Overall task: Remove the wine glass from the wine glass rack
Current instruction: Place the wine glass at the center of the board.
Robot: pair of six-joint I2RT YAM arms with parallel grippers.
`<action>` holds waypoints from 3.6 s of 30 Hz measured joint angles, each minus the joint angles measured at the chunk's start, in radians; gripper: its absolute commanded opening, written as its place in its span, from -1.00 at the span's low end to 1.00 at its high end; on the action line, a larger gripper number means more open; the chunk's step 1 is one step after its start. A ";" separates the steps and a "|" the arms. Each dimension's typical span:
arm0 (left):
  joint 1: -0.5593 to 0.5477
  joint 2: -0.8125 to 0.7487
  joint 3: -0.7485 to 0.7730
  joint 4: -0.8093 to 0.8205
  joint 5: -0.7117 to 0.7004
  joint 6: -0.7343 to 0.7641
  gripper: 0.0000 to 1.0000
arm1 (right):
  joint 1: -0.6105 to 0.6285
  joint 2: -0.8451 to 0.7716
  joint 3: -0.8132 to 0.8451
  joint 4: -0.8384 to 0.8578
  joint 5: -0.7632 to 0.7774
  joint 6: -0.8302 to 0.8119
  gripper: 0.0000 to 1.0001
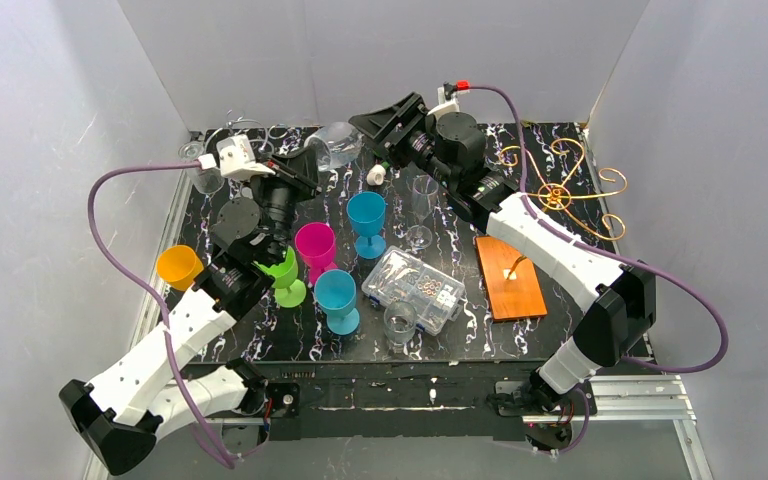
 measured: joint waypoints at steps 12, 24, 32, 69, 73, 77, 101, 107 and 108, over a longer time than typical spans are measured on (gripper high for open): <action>0.000 -0.042 -0.013 0.016 -0.031 0.018 -1.00 | 0.001 -0.001 -0.007 -0.018 -0.031 -0.010 0.56; 0.000 -0.060 -0.014 0.002 -0.041 0.032 -1.00 | 0.001 -0.031 -0.034 -0.026 -0.030 -0.013 0.64; 0.000 -0.086 -0.014 -0.015 -0.048 0.038 -1.00 | 0.002 -0.048 -0.050 -0.026 -0.031 -0.014 0.65; 0.098 0.264 0.528 -0.808 -0.105 0.137 -1.00 | 0.001 -0.335 -0.116 -0.273 -0.008 -0.261 0.67; 0.156 0.348 0.562 -0.840 -0.055 0.136 -1.00 | 0.001 -0.369 -0.131 -0.288 -0.008 -0.285 0.67; 0.198 0.428 0.602 -0.870 -0.009 0.136 -1.00 | 0.001 -0.397 -0.152 -0.328 -0.008 -0.309 0.67; 0.253 0.744 0.682 -0.932 0.089 0.133 -1.00 | 0.001 -0.551 -0.182 -0.446 -0.038 -0.394 0.67; 0.256 0.788 0.698 -0.935 0.097 0.129 -1.00 | 0.001 -0.553 -0.182 -0.447 -0.038 -0.400 0.67; 0.256 0.793 0.698 -0.935 0.098 0.128 -1.00 | 0.001 -0.553 -0.182 -0.446 -0.038 -0.401 0.67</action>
